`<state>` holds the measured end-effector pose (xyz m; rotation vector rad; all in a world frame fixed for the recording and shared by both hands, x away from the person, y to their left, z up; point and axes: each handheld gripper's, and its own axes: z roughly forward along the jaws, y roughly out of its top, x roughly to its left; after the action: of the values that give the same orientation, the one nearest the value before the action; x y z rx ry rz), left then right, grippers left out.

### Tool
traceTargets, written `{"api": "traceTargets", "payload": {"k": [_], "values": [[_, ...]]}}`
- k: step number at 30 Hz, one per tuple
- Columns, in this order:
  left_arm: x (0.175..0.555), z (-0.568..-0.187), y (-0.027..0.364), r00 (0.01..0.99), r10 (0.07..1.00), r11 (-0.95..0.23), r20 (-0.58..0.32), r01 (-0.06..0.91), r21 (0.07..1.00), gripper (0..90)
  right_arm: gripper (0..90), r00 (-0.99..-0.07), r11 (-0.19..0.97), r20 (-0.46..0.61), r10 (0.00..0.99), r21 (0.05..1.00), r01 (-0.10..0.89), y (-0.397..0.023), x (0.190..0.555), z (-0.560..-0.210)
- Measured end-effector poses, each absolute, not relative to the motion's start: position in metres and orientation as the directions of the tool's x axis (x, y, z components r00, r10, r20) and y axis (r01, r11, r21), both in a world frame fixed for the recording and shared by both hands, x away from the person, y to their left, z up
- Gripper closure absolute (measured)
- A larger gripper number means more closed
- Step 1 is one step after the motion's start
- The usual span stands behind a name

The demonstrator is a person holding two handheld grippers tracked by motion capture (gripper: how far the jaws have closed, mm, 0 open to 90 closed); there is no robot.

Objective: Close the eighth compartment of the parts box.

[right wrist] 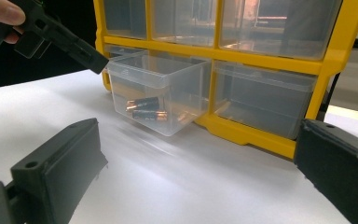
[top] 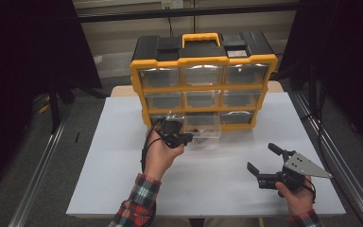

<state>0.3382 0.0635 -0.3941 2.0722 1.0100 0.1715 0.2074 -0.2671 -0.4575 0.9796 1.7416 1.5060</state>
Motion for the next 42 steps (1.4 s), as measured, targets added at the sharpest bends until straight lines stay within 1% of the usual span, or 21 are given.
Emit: {"api": "traceTargets", "payload": {"k": [4, 6, 8, 14, 33, 42], "values": [[0.338, -0.397, 0.062, 0.672, 0.711, -0.365, -0.205, 0.602, 0.710, 89.4, 0.4, -0.526, 0.071, 0.010, 0.850, 0.989, 0.133, -0.267, 0.207, -0.458], [0.337, -0.399, 0.060, 0.665, 0.715, -0.350, -0.215, 0.608, 0.713, 89.6, 0.4, -0.526, 0.072, 0.009, 0.850, 0.989, 0.133, -0.267, 0.207, -0.458], [0.338, -0.399, 0.061, 0.674, 0.712, -0.378, -0.198, 0.605, 0.701, 89.6, 0.4, -0.525, 0.074, 0.007, 0.851, 0.988, 0.134, -0.267, 0.207, -0.458], [0.338, -0.399, 0.059, 0.672, 0.714, -0.377, -0.196, 0.606, 0.701, 89.9, 0.4, -0.525, 0.074, 0.009, 0.851, 0.988, 0.136, -0.267, 0.207, -0.458], [0.337, -0.402, 0.053, 0.673, 0.709, -0.355, -0.211, 0.600, 0.717, 90.0, 0.4, -0.527, 0.073, 0.008, 0.850, 0.989, 0.132, -0.266, 0.207, -0.458], [0.336, -0.403, 0.052, 0.674, 0.714, -0.356, -0.191, 0.583, 0.730, 90.0, 0.4, -0.528, 0.074, 0.008, 0.849, 0.988, 0.134, -0.266, 0.207, -0.458]]}}
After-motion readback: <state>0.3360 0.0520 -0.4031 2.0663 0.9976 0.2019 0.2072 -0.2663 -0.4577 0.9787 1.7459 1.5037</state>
